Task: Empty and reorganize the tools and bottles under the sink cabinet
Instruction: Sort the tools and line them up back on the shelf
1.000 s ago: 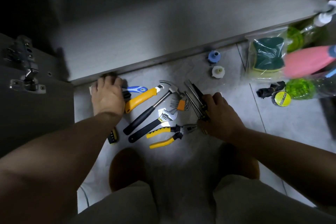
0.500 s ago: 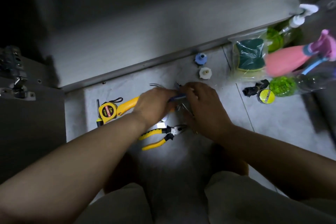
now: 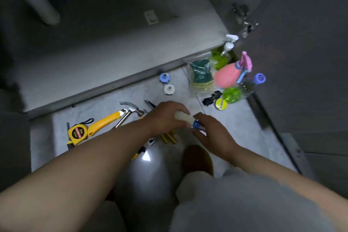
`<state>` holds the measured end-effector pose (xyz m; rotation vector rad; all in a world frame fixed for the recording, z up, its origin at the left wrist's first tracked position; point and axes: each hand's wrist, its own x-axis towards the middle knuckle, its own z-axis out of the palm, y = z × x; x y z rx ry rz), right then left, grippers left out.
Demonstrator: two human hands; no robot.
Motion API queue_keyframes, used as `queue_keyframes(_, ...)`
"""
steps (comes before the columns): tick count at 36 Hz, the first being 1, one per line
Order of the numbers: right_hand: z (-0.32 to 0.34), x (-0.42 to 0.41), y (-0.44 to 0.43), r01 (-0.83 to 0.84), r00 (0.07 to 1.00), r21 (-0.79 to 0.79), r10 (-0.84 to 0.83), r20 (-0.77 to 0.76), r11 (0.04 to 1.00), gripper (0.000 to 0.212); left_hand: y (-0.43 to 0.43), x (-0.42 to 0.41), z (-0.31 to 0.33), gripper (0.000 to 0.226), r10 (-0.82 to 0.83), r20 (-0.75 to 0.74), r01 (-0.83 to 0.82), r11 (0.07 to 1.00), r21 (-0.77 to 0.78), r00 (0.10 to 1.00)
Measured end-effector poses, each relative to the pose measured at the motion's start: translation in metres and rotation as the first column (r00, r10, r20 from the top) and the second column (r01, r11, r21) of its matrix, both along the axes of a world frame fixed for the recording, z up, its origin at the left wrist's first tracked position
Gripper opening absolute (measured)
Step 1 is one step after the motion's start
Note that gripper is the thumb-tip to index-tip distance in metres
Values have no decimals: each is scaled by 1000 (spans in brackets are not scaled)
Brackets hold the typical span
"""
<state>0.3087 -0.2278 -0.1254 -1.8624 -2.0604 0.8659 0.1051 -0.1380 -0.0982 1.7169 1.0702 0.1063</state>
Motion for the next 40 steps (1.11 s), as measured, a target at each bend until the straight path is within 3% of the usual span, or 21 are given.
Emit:
queue_keyframes(4,1,22,-20,206,968,82,-215,126,975,24,-12,32,13,56,58,59,-63,994,87,997)
queue_keyframes(7,-7,40,-34,435,894,-62,-423,144,898,32,-21,46,19,60,160,112,-163,986,18,981)
queue_keyframes(12,-32,79,-40,780,605,-365,-762,230,509,38,-23,42,14,18,226,50,-215,963,-160,973)
queue_keyframes(14,-44,92,-37,831,490,-426,-833,255,358,34,-24,34,9,13,209,26,-202,966,-161,978)
queue_keyframes(17,-58,100,-27,863,362,-449,-902,234,229,50,-27,18,3,13,183,-22,-184,976,-113,983)
queue_keyframes(20,-64,103,-10,879,286,-449,-930,231,158,66,-28,1,-5,12,145,-89,-151,986,-66,985)
queue_keyframes(23,-71,105,9,895,236,-429,-948,215,126,69,-27,-14,-11,14,117,-141,-127,990,-58,983)
queue_keyframes(29,-77,98,34,889,39,-458,-994,105,-14,72,-24,-36,-18,15,18,-212,-34,997,-70,977)
queue_keyframes(34,-74,74,32,914,-3,-405,-997,80,-35,68,-26,-59,-15,20,-25,-250,2,996,-93,968)
queue_keyframes(36,-69,57,28,920,30,-392,-996,82,-4,61,-25,-73,-11,20,-62,-308,48,997,-53,949)
queue_keyframes(40,-49,17,35,741,359,-592,-932,-47,316,17,-14,-116,9,22,-165,-440,156,986,-57,883)
